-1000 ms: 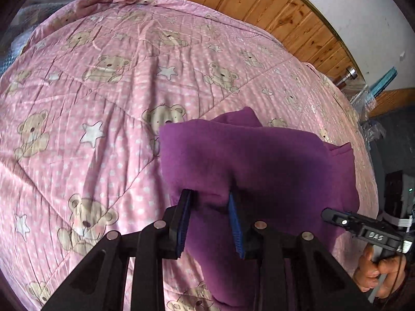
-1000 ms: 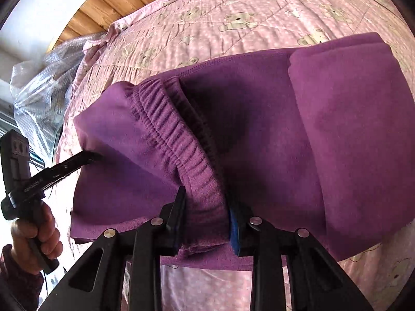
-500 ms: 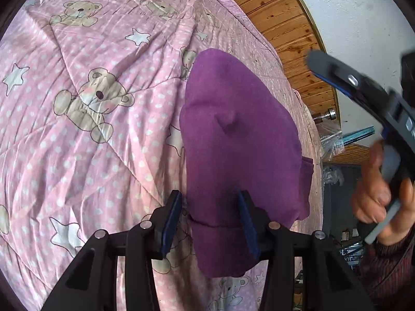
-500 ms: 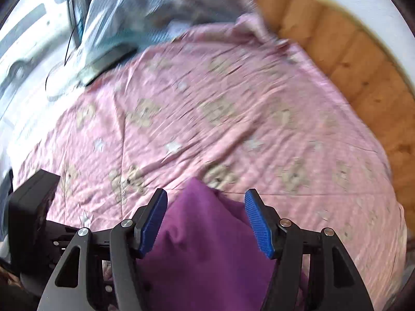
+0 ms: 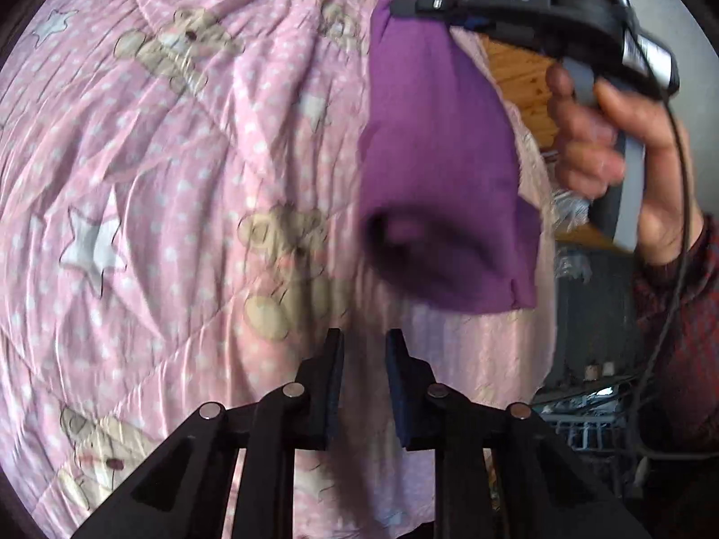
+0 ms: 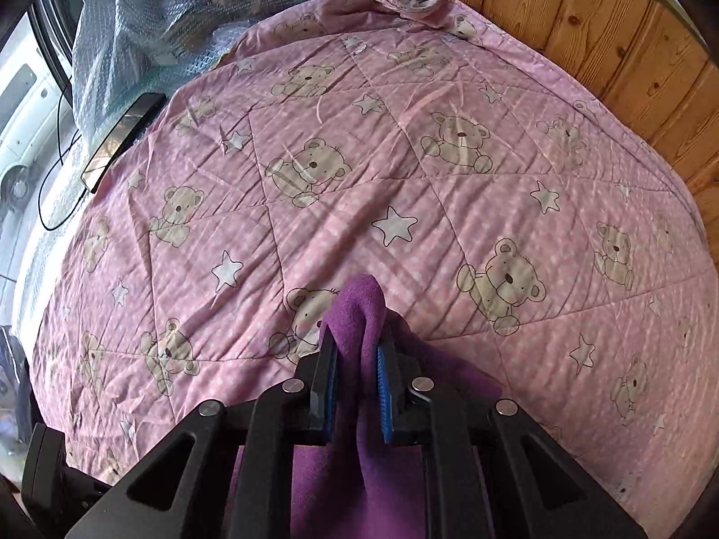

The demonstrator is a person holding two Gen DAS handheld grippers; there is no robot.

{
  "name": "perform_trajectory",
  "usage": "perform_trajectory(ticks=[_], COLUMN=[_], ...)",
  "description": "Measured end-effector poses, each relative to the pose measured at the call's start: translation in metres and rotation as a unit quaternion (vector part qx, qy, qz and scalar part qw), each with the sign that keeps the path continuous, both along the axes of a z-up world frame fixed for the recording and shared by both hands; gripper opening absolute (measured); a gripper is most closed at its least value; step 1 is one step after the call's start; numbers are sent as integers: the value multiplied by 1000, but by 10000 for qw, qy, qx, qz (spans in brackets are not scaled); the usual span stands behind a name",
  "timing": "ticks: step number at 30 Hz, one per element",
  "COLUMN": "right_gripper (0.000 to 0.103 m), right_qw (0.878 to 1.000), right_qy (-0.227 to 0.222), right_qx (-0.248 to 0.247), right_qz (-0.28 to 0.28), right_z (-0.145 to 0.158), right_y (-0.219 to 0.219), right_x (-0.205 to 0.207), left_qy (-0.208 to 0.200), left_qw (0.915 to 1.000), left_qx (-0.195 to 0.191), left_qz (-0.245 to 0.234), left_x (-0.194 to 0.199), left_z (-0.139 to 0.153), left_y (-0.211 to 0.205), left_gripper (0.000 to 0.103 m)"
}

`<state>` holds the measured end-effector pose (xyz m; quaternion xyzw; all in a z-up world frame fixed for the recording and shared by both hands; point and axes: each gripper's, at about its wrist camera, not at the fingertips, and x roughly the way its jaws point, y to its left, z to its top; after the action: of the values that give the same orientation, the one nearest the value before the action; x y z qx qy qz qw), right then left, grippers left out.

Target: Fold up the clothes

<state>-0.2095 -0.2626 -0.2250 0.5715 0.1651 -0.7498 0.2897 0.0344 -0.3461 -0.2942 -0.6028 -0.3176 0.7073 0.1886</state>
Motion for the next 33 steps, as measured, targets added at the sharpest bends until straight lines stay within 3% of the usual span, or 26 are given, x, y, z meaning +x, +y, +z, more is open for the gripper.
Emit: perform_trajectory(ticks=[2,5,6,7,9,11,12,13,15,19,24,26,28,31,33], right_gripper=[13,13,14,14,14,13,13,13,13,13,13,12,13,21,33], right_qw=[9997,9989,9986,9982,9975,9970,9963,9954,9940,9930,9934,9916,9892,9913,9926], right_qy=[143,238,215,192,138,176,212,155,82,-131,-134,54,-74,-556,-417], right_qx=[-70,-371,-465,-560,-690,-757,-804,-881,-973,-1078,-996,-1021,-1142,-1039,-971], right_qz=[170,182,144,107,40,-56,-214,-355,-497,-464,-556,-798,-919,-582,-605], right_z=[16,42,47,51,57,60,63,63,58,40,30,37,39,26,28], right_y=[1,8,11,14,16,17,21,26,30,18,-2,6,14,11,18], right_x=[8,22,23,25,26,24,20,16,14,24,23,12,-2,-7,-3], left_qy=[191,978,1155,1333,1496,1477,1434,1379,1342,1150,560,379,267,329,645], left_qw=[9997,9939,9913,9883,9864,9884,9894,9899,9898,9916,9942,9951,9968,9964,9954], left_qx=[-139,-206,-231,-255,-268,-18,218,268,285,582,857,905,669,566,566], left_qz=[-7,477,583,690,625,361,104,-196,-394,63,327,98,-354,-535,-427], left_x=[0,-22,-35,-48,-80,-105,-110,-109,-93,-50,-21,-12,2,15,11], left_z=[16,62,71,79,79,64,56,48,45,49,22,17,13,20,40], left_y=[-8,-44,-50,-57,-57,-45,-34,-21,-9,-27,-27,-16,5,14,3], left_gripper=[15,18,32,54,64,64,53,12,10,11,18,19,19,19,19])
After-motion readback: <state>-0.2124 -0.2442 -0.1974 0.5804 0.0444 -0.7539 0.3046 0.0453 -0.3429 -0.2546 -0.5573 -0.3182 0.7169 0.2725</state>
